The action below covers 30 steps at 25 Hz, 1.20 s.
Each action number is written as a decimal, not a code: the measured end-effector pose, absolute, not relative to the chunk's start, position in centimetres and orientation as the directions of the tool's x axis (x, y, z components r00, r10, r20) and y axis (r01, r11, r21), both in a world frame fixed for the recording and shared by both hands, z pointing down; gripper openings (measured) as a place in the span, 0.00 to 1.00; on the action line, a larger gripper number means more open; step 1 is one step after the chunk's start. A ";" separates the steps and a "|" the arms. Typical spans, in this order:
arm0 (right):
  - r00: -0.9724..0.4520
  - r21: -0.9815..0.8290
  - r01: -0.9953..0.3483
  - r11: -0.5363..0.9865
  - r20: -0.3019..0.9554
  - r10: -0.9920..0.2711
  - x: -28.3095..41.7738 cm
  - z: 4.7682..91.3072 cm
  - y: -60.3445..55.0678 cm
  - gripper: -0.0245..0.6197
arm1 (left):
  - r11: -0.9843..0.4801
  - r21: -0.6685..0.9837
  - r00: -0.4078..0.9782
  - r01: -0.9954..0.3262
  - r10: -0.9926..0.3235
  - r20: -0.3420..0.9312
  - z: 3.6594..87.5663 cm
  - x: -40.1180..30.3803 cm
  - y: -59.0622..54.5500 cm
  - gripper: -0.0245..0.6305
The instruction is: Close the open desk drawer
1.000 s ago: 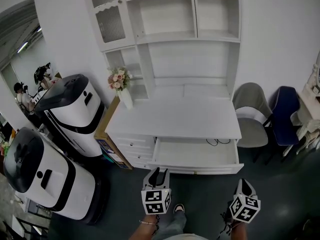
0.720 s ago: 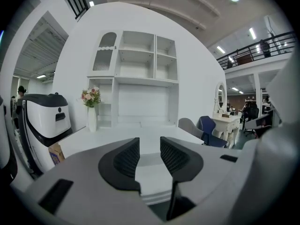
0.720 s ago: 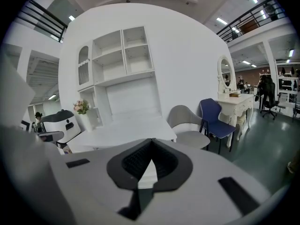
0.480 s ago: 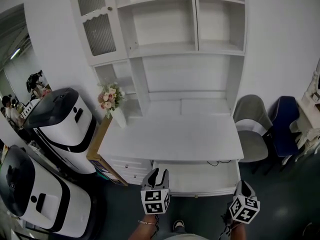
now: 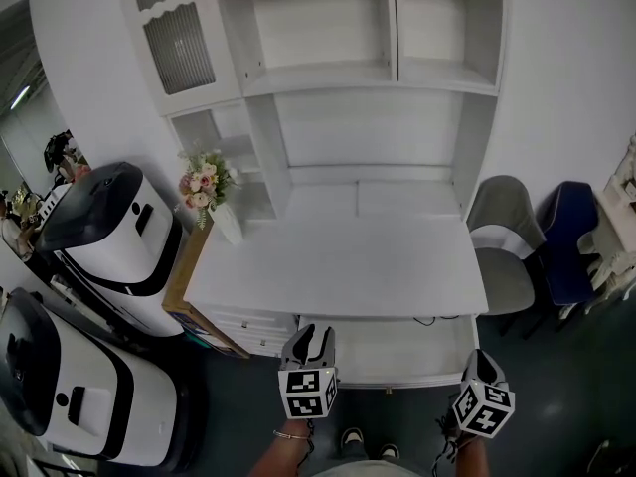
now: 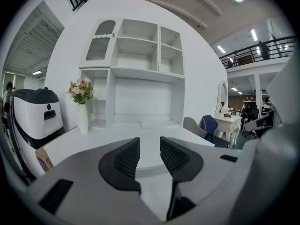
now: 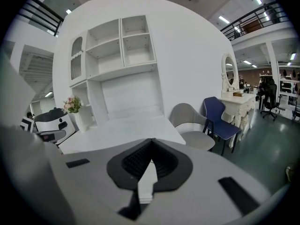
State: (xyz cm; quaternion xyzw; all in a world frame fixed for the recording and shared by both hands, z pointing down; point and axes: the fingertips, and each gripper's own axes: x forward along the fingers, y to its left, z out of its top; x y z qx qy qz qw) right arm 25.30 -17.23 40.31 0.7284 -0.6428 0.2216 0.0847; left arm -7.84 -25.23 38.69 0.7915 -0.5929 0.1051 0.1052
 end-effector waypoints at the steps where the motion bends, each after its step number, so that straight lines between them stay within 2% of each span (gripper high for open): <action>1: 0.068 -0.160 -0.975 -0.151 0.437 -0.897 25.2 40.4 -17.4 0.05 | -0.270 0.045 0.271 -0.962 -0.916 0.297 38.9 -7.8 -25.0 0.26; 16: -0.059 -0.148 -0.989 -0.019 0.502 -0.863 24.0 42.9 -17.0 0.05 | -0.174 0.037 0.175 -0.984 -0.916 0.361 42.1 -8.1 -19.6 0.26; 30: -0.134 -0.105 -0.990 0.089 0.584 -0.800 23.0 48.9 -14.9 0.05 | -0.096 0.070 0.118 -0.993 -0.881 0.459 51.4 -7.7 -13.8 0.26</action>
